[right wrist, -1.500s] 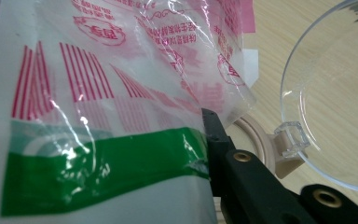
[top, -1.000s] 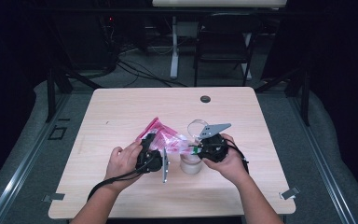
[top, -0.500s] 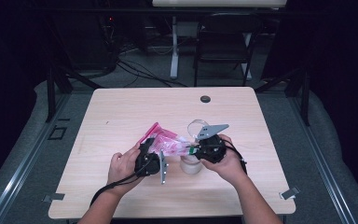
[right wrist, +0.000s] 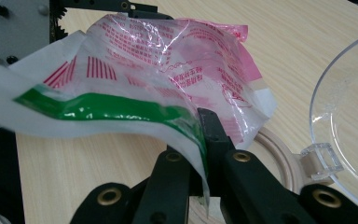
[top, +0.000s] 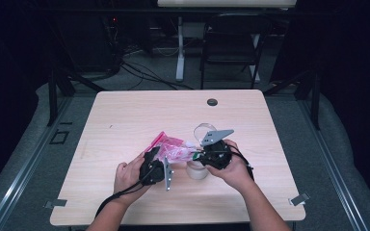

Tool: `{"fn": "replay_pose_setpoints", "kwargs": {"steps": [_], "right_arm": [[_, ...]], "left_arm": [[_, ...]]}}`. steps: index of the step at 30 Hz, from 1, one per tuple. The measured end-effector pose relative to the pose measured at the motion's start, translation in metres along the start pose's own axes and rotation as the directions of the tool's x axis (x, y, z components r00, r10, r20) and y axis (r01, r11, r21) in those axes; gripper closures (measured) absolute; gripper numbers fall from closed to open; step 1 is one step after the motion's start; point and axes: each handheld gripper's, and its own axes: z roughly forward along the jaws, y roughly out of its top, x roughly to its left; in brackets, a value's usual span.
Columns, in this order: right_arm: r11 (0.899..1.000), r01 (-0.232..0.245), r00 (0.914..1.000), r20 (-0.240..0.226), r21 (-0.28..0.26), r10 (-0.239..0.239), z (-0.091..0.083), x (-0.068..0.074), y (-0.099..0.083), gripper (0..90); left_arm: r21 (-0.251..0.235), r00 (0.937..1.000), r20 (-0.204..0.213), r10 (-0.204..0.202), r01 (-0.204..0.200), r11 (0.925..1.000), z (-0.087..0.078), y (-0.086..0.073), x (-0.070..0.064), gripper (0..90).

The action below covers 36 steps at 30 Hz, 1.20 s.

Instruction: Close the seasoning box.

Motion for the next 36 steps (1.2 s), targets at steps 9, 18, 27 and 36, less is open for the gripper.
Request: {"fn": "replay_pose_setpoints", "kwargs": {"steps": [9, 18, 27, 36], "right_arm": [[1.0, 0.005, 1.0, 0.006, 0.0, -0.005, 0.001, 0.002, 0.001, 90.0], [1.0, 0.005, 1.0, 0.004, -0.008, -0.005, 0.002, 0.003, 0.002, 86.4], [0.999, -0.019, 0.9998, 0.002, -0.03, 0.02, 0.003, 0.002, 0.002, 67.6], [0.998, -0.026, 0.9996, 0.012, -0.064, 0.027, 0.003, 0.001, 0.003, 55.1]], "left_arm": [[0.02, 0.9993, 0.037, -0.005, 0.004, 0.9998, 0.002, -0.002, -0.003, 74.3], [0.024, 0.9914, 0.117, -0.058, 0.056, 0.9981, 0.009, -0.006, -0.009, 75.3], [0.013, 0.9667, 0.196, -0.164, 0.165, 0.9862, 0.016, -0.011, -0.013, 76.3], [0.025, 0.9359, 0.255, -0.243, 0.245, 0.9692, 0.02, -0.017, -0.012, 76.6]]}}
